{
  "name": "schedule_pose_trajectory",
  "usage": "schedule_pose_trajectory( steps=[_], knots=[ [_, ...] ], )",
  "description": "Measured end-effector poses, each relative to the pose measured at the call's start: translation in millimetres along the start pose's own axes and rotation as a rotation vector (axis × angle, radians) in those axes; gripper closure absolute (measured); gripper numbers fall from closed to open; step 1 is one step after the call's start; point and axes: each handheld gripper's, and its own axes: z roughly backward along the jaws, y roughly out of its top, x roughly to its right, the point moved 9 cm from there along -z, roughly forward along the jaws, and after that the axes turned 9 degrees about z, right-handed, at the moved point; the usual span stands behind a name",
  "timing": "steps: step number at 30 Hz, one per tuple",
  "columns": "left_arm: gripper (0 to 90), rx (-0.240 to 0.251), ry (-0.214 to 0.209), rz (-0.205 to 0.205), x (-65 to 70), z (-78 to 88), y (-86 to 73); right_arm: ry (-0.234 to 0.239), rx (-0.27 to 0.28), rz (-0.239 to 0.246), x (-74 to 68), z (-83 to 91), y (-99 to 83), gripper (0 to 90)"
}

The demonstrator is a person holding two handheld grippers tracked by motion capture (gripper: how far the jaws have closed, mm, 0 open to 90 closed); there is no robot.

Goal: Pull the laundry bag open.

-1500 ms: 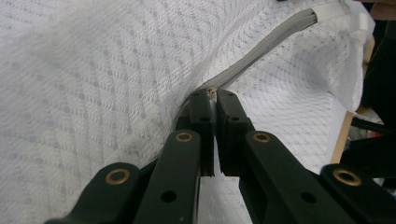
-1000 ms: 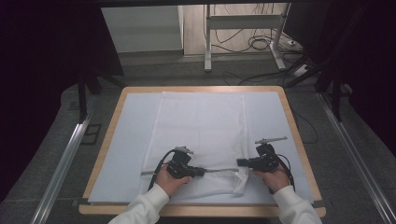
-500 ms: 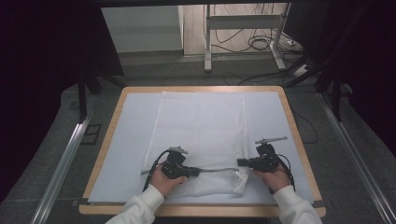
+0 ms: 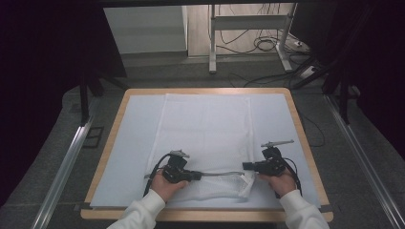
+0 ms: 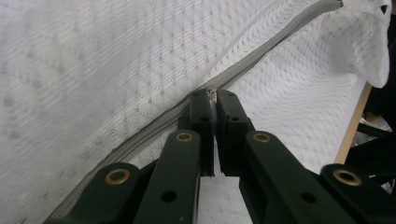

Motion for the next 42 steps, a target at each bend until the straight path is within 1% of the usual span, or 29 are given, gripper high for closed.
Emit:
schedule_pose_trajectory(
  steps=[1, 2, 3, 4, 7, 13, 17, 21, 23, 26, 28, 29, 30, 37, 42],
  knots=[
    [87.0, 0.005, -0.003, 0.007, 0.0, 0.2, 0.2, -0.004, -0.001, 0.002, 0.3, 0.0, 0.0, 88.5],
    [87.0, 0.001, 0.001, 0.003, -1.5, 1.4, -0.3, 0.000, 0.001, 0.000, 0.2, 0.0, 0.1, 88.5],
    [87.0, 0.005, 0.010, 0.007, -2.6, 2.0, -0.5, -0.005, -0.002, 0.002, 0.3, 0.3, 0.0, 88.5],
    [87.0, 0.004, 0.017, 0.002, -4.3, 3.0, -0.9, -0.008, 0.000, 0.001, 0.6, 0.6, 0.2, 88.5],
    [87.0, 0.015, 0.016, 0.023, -8.7, 7.6, -1.2, -0.013, 0.004, -0.003, 2.8, 2.3, 0.0, 88.5],
    [87.0, 0.019, 0.016, 0.039, -14.0, 13.3, -3.3, -0.016, 0.002, -0.004, 3.4, 2.4, -0.8, 88.5],
    [87.0, 0.016, 0.011, 0.042, -16.2, 15.8, -5.2, -0.015, 0.000, -0.002, 3.4, 2.1, -1.2, 88.5],
    [87.0, 0.008, 0.017, 0.034, -17.1, 17.5, -7.1, -0.014, -0.002, -0.001, 3.2, 1.8, -1.6, 88.4],
    [87.0, 0.009, 0.020, 0.037, -18.2, 18.8, -8.0, -0.015, -0.002, 0.000, 3.1, 1.9, -1.6, 88.5],
    [87.0, 0.010, 0.013, 0.047, -21.0, 21.9, -10.6, -0.011, -0.001, 0.000, 2.8, 2.2, -1.6, 88.5],
    [87.0, 0.016, 0.016, 0.054, -21.7, 23.4, -11.4, -0.010, -0.002, 0.003, 2.3, 1.9, -1.8, 88.4],
    [87.0, 0.015, 0.023, 0.049, -23.3, 25.0, -11.9, -0.012, -0.004, 0.004, 2.3, 1.8, -2.1, 88.4],
    [87.0, 0.019, 0.030, 0.053, -24.5, 26.0, -11.9, -0.012, -0.003, 0.002, 2.3, 1.7, -2.0, 88.4],
    [87.0, 0.023, 0.038, 0.056, -29.4, 29.9, -12.6, -0.012, -0.001, 0.003, 2.2, 1.7, -1.8, 88.5],
    [86.9, 0.028, 0.040, 0.068, -33.3, 33.3, -13.3, -0.013, -0.001, 0.005, 2.4, 2.0, -1.7, 88.4]
  ],
)
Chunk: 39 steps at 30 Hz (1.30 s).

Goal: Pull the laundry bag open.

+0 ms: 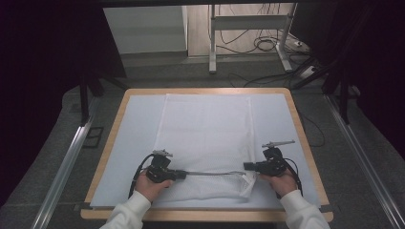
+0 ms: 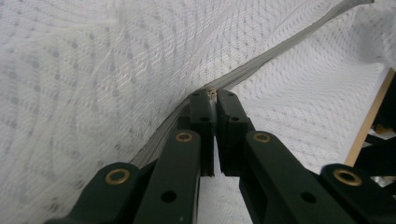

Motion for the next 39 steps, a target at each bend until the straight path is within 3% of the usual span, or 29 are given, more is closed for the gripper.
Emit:
schedule_pose_trajectory(
  steps=[39],
  knots=[
    [86.9, 0.008, 0.002, 0.033, -9.0, 8.3, -4.7, 0.001, -0.015, 0.003, -0.9, -2.6, -3.2, 88.5]
  ],
)
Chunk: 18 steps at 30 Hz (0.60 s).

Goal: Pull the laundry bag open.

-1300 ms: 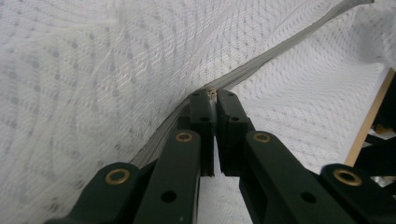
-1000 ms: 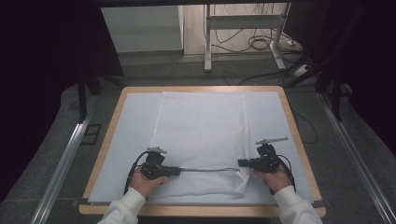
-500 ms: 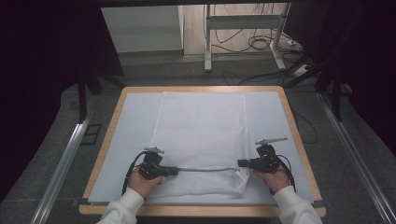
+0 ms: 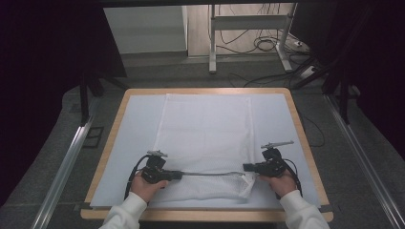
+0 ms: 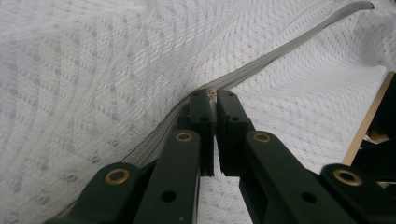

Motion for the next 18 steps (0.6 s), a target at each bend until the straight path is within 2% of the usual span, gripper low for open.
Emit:
schedule_pose_trajectory(
  steps=[4, 9, 18],
  knots=[
    [86.9, -0.002, -0.010, 0.003, -0.1, 1.6, -0.6, -0.001, -0.001, 0.000, 0.1, 0.0, -0.3, 88.4],
    [86.9, 0.006, 0.011, 0.010, -7.8, 7.6, -1.5, -0.004, -0.003, 0.001, 0.7, -0.2, -0.5, 88.4],
    [86.9, 0.024, 0.015, 0.029, -16.3, 18.1, -2.1, -0.010, -0.004, 0.002, 1.6, 0.2, -0.8, 88.4]
  ],
)
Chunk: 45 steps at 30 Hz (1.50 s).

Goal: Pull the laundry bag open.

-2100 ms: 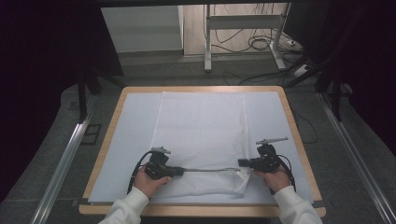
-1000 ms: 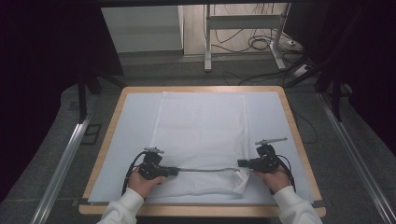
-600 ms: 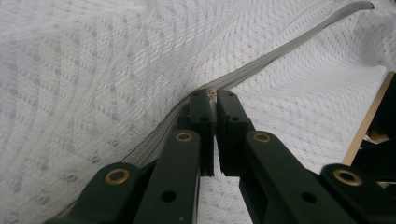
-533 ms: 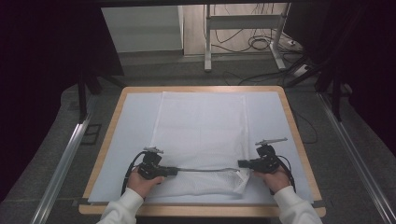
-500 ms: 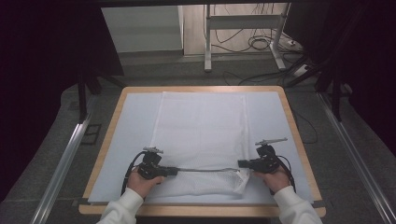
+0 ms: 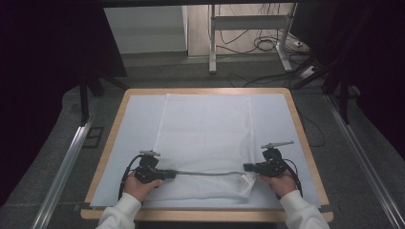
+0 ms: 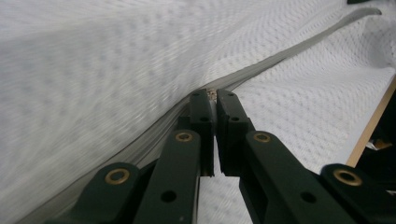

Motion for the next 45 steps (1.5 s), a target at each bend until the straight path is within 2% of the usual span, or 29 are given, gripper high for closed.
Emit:
schedule_pose_trajectory(
  steps=[2, 13, 24, 28, 45],
  knots=[
    [86.9, 0.007, 0.002, 0.014, -4.6, 3.9, -0.8, -0.001, -0.001, 0.000, 0.5, -0.3, -0.2, 88.4],
    [86.9, 0.009, 0.020, 0.020, -16.8, 16.2, -6.9, 0.000, -0.003, -0.001, 1.0, -0.5, -1.0, 88.4],
    [86.8, 0.014, 0.023, 0.023, -19.8, 20.1, -9.7, -0.005, 0.001, 0.008, 0.9, -0.8, -0.8, 88.4],
    [86.9, 0.025, 0.043, 0.029, -26.0, 24.8, -9.9, -0.007, 0.002, 0.007, 1.2, -0.1, -0.7, 88.4],
    [86.9, 0.053, 0.058, 0.057, -41.9, 42.4, -15.5, -0.009, -0.003, 0.011, 1.8, -0.5, -1.2, 88.4]
  ],
)
